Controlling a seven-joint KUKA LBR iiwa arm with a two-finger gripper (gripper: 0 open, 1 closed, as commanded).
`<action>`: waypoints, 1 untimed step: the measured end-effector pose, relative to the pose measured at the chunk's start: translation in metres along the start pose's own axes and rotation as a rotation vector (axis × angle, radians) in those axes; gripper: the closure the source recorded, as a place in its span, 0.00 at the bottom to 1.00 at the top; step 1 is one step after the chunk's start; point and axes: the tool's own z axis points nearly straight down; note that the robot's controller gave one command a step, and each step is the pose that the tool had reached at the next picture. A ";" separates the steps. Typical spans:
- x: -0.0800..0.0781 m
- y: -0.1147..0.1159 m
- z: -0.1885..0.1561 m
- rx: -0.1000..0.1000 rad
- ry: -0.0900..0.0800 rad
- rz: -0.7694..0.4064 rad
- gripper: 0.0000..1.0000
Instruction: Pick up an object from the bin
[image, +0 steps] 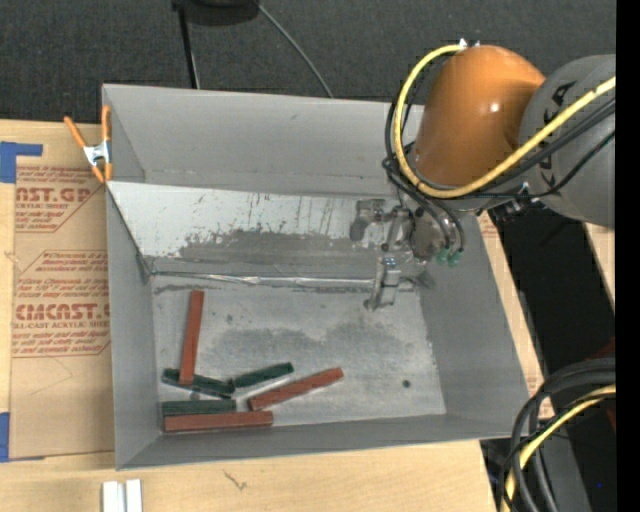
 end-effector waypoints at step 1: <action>0.001 0.001 0.009 0.001 -0.008 -0.016 0.00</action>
Offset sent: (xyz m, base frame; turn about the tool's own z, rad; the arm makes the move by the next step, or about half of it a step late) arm -0.0179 0.0012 0.0003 0.0680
